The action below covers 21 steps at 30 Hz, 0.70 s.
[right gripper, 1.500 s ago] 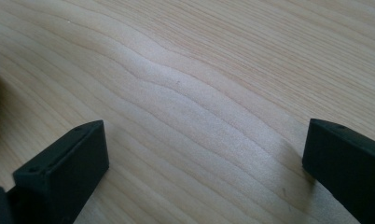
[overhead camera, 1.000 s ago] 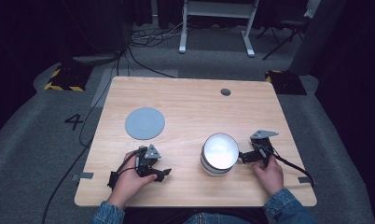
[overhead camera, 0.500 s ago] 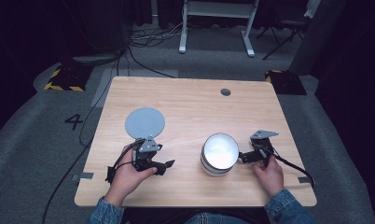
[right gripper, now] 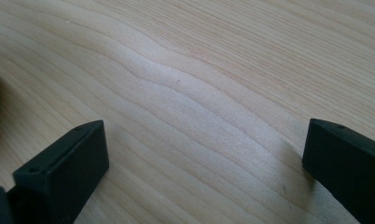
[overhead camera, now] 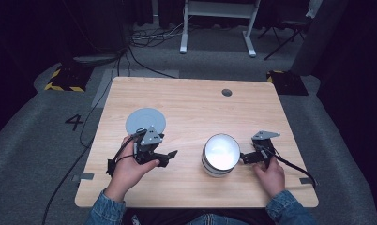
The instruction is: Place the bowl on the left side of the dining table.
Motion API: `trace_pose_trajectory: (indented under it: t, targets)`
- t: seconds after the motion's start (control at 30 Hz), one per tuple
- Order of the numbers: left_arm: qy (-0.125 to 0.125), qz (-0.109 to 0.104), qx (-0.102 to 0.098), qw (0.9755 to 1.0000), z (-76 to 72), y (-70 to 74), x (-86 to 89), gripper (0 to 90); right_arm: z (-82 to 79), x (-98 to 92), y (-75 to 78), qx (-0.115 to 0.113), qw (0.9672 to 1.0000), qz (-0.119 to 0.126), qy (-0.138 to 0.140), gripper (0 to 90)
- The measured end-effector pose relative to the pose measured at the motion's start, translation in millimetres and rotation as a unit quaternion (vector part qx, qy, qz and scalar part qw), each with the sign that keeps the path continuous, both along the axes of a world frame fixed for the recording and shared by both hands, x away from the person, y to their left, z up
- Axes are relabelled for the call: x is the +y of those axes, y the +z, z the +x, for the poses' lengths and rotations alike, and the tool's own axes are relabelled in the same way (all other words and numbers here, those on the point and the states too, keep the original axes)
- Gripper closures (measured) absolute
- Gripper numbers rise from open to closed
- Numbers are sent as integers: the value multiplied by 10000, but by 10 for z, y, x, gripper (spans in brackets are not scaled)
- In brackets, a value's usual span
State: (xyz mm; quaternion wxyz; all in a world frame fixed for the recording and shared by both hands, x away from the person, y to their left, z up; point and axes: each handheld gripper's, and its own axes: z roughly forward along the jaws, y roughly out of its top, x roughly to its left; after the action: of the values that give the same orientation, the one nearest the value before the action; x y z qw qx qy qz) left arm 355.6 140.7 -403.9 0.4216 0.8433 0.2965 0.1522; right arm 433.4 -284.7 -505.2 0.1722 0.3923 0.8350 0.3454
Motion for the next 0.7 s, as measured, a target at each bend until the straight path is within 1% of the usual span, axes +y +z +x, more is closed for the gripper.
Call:
trace_pose_trajectory:
  t: [0.03, 0.1, 0.3, 0.33, 0.4, 0.43, 0.47, 0.5, 0.53, 0.67, 0.7]
  targets:
    - [-7, -22, -115, 9999, 7, 75, 5, 236, -1, 1, 0, -3, 10000, 3, -8, 5]
    - [-28, -122, -96, 9999, 21, 109, -8, 236, -1, 2, 0, 0, 10000, -1, -12, 5]
    - [-67, -67, -70, 9999, 93, 151, -24, 237, -2, 3, -1, -5, 10000, 0, -21, 5]
    - [-116, -160, -92, 9998, 118, 163, -40, 237, -3, 3, -1, -5, 10000, 2, -26, 5]
    - [-127, -148, -120, 9997, 133, 184, -42, 238, -4, 4, 0, -3, 10000, 7, -30, 5]
    - [-153, -232, -158, 9995, 159, 215, -59, 238, -5, 4, 0, -1, 10000, 10, -36, 5]
    - [-153, -232, -158, 9995, 159, 215, -59, 238, -5, 4, 0, -1, 10000, 10, -36, 5]
    - [-177, -287, -120, 9994, 170, 229, -71, 238, -5, 4, 0, -2, 10000, 8, -35, 5]
    - [-165, -334, -188, 9991, 193, 249, -95, 238, -5, 5, 0, -2, 10000, 10, -36, 5]
    - [-207, -368, -210, 9989, 217, 271, -132, 241, -4, 4, 0, -2, 10000, 9, -36, 5]
    - [-213, -356, -258, 9988, 228, 292, -159, 240, -4, 4, 0, -2, 10000, 8, -35, 5]
